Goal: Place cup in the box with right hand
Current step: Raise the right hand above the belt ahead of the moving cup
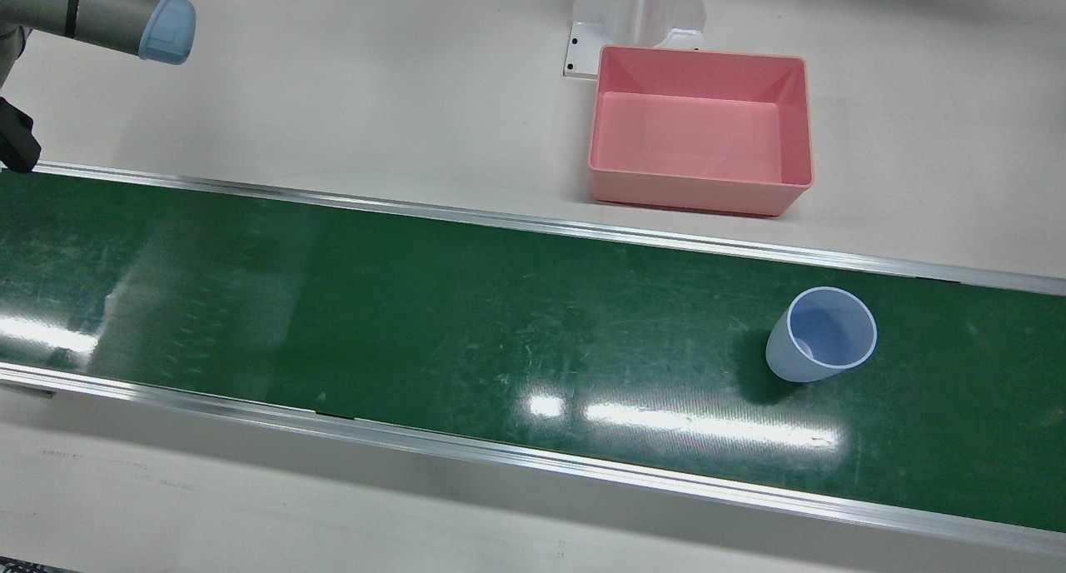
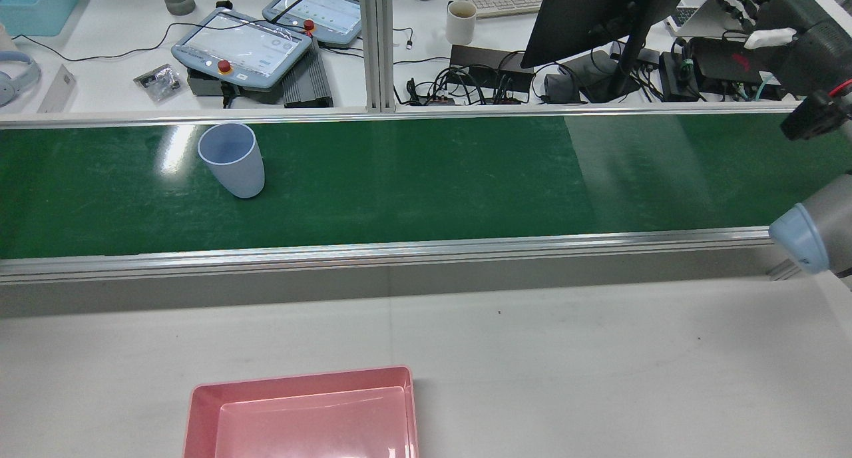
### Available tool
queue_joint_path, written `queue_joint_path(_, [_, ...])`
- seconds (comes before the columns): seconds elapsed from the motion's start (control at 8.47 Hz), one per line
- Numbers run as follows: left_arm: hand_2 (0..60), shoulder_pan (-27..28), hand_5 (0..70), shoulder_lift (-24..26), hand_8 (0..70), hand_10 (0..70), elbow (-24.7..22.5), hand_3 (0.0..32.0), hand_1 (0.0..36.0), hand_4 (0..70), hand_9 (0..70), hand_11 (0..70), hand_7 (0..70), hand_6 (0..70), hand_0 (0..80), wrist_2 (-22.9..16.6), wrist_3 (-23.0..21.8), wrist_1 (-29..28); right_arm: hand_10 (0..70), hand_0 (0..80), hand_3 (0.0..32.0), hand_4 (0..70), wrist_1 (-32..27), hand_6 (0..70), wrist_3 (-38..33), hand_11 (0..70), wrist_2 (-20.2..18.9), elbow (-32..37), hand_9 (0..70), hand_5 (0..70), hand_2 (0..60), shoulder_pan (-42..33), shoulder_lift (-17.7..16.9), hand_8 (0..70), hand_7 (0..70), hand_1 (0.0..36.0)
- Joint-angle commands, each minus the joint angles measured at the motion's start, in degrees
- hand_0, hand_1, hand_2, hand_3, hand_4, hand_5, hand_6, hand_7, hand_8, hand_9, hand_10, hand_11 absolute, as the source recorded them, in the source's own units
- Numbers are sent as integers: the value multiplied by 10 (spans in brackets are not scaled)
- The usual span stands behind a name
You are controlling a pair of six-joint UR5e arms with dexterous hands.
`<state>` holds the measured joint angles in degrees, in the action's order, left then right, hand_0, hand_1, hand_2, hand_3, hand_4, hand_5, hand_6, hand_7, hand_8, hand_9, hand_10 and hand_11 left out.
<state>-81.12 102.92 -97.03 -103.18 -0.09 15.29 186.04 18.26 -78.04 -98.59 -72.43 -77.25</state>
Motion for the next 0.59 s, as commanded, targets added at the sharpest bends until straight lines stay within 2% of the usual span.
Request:
queue_joint_path(0.0, [0,0,0,0,0,0,0,0,0,0,0,0,0,0,0,0,0,0,49,483,2,0,-1,26,0,87,0,1,2,44,0,3,1,0,84,23])
queue_joint_path(0.35, [0,0,0,0,0,0,0,0,0,0,0,0,0,0,0,0,0,0,56,475,0,0,0,51,-1,96,1,1,19,49,0,4,0,0,165,14])
queue_joint_path(0.47, [0,0,0,0,0,0,0,0,0,0,0,0,0,0,0,0,0,0,53,472,0,0,1,51,-2,91,2,1,20,47,0,2,0,0,170,18])
